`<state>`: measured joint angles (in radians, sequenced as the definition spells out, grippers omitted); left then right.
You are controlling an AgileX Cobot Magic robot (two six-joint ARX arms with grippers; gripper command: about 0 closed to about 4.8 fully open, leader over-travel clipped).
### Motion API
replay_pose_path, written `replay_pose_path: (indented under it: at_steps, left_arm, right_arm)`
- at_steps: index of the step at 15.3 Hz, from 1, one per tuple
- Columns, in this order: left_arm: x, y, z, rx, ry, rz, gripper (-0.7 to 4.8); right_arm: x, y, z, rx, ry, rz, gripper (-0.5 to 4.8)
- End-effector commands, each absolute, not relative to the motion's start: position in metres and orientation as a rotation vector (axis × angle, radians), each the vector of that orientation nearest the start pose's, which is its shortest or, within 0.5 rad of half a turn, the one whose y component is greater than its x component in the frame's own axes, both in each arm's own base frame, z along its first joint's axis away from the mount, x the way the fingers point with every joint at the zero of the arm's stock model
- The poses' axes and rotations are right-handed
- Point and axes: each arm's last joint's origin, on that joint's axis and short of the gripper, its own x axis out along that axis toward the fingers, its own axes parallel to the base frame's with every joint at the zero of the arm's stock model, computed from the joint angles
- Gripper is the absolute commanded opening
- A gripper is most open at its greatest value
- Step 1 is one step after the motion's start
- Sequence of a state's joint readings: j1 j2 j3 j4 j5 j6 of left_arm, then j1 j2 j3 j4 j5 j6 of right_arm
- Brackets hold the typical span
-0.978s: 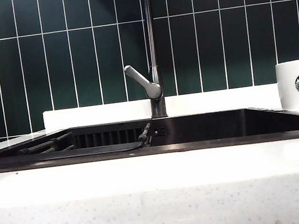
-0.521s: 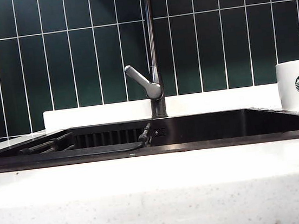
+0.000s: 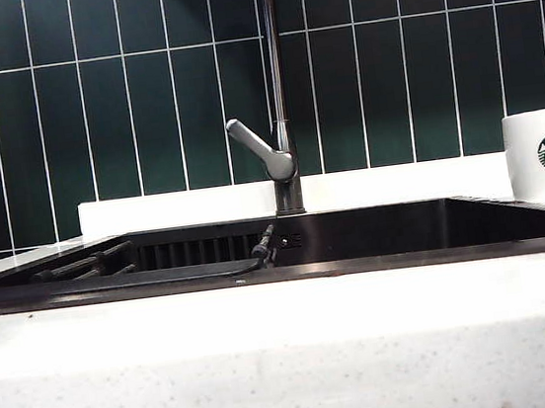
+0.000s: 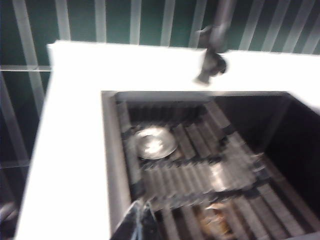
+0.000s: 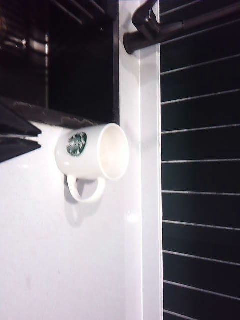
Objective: Pick up the mug next to the sink, go to the faucet to get some water, pour the water into the sink, and finally put the mug back to its place.
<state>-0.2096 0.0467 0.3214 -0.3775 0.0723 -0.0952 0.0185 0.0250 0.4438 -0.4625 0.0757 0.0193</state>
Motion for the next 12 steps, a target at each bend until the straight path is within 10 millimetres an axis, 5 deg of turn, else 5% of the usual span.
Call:
replay_pose_path:
  at_steps: [1,9,12]
  left_arm:
    - [0.076,-0.017,0.218,-0.075,0.132,-0.244,-0.05]
    - [0.087,-0.02,0.195,-0.078,0.09,-0.243,-0.05]
    - [0.094,-0.021,0.173,-0.077,0.113,-0.241,-0.05]
  right_arm:
    - [0.057,0.0,0.252,0.017,0.049,-0.024,0.21]
    - [0.082,0.0,0.21,0.024,0.036,-0.028,-0.01]
    - [0.088,0.001,0.193,0.06,0.063,-0.026,-0.01]
